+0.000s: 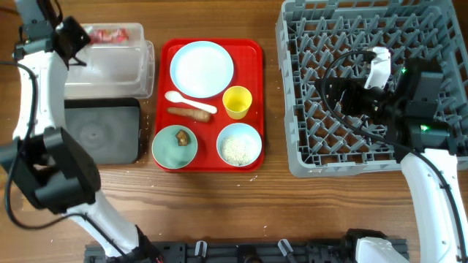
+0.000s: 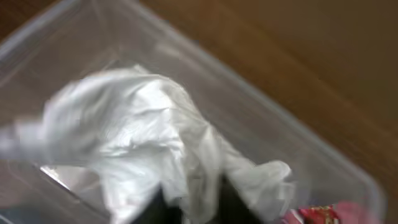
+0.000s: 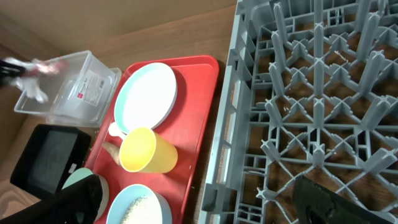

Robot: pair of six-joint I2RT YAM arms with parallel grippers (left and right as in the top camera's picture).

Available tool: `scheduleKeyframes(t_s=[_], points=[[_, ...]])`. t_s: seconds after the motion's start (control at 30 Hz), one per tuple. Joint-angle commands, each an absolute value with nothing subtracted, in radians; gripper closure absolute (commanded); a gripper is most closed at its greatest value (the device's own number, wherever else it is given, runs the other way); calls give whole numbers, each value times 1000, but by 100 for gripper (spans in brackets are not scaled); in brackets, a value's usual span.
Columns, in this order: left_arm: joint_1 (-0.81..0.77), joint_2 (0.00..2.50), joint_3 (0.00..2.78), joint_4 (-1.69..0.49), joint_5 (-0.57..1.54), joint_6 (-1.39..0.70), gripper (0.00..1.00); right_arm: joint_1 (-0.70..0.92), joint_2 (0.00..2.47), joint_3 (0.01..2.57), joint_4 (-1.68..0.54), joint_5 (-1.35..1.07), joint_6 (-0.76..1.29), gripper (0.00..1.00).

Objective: Sort waste into correct bins and load items into the dishwasher rack
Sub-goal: 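Drop the tissue and wrapper into the clear plastic bin, then grasp the yellow cup with the left gripper and lift it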

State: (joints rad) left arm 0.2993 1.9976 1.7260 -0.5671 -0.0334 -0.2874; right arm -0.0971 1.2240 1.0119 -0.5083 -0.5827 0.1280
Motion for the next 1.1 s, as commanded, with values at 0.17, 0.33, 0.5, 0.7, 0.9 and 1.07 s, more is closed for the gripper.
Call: scheduleKeyframes(t_s=[0.17,0.33,0.5,0.7,0.9,1.07], points=[[321,2040,1723,-538,-30,-291,1,-99,1225,1034,-506,-577,141,1],[269,1880,1723,-562,139,-262,9,-99,1225,1034,-505,-577,165,1],[111,1771,1723,-813,326,-174,9,-99,1225,1034,-505,-577,164,1],[-161,1875,1719,-1034,370,75,15,-99,1225,1034,-499,-577,160,0],[-295,2012,1719,-1013,367,75,21,-99,1225,1034,-503,-577,160,0],[-337,2108,1719,-991,366,59,39,-99,1225,1034,-514,-577,160,0]])
